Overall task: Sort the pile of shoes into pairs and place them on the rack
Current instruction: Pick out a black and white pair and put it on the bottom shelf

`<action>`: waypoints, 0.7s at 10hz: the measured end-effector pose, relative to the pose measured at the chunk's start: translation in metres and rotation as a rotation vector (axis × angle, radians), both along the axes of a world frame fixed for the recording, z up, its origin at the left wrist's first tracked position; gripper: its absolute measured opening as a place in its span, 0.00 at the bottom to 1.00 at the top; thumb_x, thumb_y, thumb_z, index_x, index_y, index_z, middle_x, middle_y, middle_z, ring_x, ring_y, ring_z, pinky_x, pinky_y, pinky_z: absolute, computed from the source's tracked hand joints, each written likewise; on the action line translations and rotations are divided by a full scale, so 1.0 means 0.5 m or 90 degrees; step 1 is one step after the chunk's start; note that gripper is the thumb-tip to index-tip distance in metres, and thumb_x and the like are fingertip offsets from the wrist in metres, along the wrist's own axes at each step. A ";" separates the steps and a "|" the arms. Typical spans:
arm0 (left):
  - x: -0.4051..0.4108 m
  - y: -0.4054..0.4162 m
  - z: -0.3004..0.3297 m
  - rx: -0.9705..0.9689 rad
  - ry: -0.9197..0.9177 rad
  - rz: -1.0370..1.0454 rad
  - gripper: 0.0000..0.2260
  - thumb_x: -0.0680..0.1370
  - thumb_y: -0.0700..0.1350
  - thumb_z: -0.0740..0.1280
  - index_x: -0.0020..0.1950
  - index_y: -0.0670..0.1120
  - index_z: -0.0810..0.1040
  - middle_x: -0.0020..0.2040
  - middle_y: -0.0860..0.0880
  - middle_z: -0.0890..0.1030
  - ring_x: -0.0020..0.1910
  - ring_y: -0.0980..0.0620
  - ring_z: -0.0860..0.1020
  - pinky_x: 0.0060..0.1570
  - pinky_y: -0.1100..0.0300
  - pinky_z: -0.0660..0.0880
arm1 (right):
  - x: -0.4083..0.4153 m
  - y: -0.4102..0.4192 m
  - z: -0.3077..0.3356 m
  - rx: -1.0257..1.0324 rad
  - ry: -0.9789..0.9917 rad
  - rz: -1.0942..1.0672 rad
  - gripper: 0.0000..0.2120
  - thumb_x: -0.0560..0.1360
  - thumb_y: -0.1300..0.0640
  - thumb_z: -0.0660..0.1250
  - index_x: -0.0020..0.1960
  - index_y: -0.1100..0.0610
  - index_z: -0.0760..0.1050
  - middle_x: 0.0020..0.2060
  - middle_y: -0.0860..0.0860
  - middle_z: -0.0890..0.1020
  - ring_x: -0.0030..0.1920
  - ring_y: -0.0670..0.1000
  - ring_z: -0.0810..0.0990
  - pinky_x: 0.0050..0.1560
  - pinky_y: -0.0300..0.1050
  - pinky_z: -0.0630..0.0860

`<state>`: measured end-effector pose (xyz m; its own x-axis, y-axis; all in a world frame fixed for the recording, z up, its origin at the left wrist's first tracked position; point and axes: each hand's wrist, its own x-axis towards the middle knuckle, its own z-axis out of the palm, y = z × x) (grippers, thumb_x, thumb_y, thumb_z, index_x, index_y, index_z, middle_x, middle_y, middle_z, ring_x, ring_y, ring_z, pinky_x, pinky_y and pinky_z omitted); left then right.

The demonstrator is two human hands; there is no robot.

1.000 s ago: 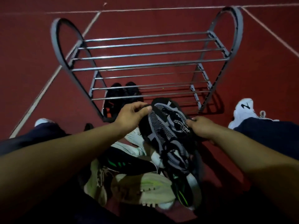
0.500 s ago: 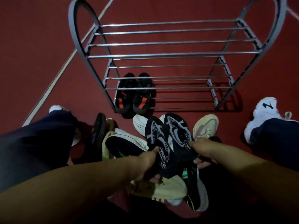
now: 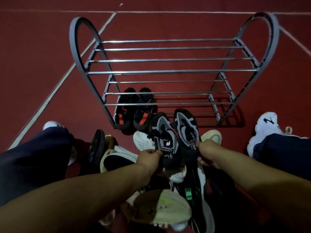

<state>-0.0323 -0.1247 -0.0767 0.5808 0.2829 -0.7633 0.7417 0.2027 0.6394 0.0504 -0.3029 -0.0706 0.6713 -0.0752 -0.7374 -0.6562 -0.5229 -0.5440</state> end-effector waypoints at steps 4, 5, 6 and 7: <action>0.294 0.044 -0.119 0.069 -0.061 -0.011 0.15 0.81 0.48 0.63 0.63 0.41 0.76 0.57 0.41 0.81 0.55 0.38 0.80 0.58 0.44 0.78 | 0.205 0.068 -0.113 -0.029 -0.034 -0.025 0.16 0.82 0.57 0.54 0.61 0.64 0.75 0.32 0.52 0.70 0.30 0.50 0.70 0.33 0.44 0.71; 0.349 0.050 -0.164 0.074 -0.064 -0.008 0.17 0.81 0.51 0.64 0.62 0.40 0.78 0.55 0.40 0.83 0.54 0.39 0.81 0.58 0.44 0.78 | 0.255 0.094 -0.142 -0.051 -0.038 -0.040 0.16 0.83 0.58 0.54 0.63 0.66 0.73 0.32 0.53 0.70 0.29 0.51 0.70 0.29 0.44 0.69; 0.376 0.050 -0.206 0.078 -0.041 0.048 0.18 0.80 0.53 0.65 0.50 0.37 0.81 0.47 0.40 0.83 0.49 0.40 0.81 0.52 0.51 0.77 | 0.310 0.114 -0.189 -0.069 -0.062 -0.112 0.16 0.83 0.59 0.55 0.65 0.66 0.72 0.40 0.59 0.77 0.32 0.56 0.74 0.27 0.42 0.67; 0.363 0.039 -0.250 0.022 -0.003 0.081 0.17 0.77 0.55 0.67 0.47 0.41 0.80 0.45 0.42 0.83 0.48 0.42 0.80 0.51 0.54 0.75 | 0.332 0.128 -0.207 -0.113 -0.127 -0.047 0.20 0.81 0.61 0.54 0.73 0.59 0.64 0.57 0.61 0.78 0.37 0.53 0.75 0.38 0.45 0.73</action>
<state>0.1491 -0.1051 -0.2018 0.5415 0.3814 -0.7492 0.7083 0.2730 0.6510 0.2165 -0.2389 -0.1742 0.7897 -0.2464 -0.5619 -0.5855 -0.5762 -0.5702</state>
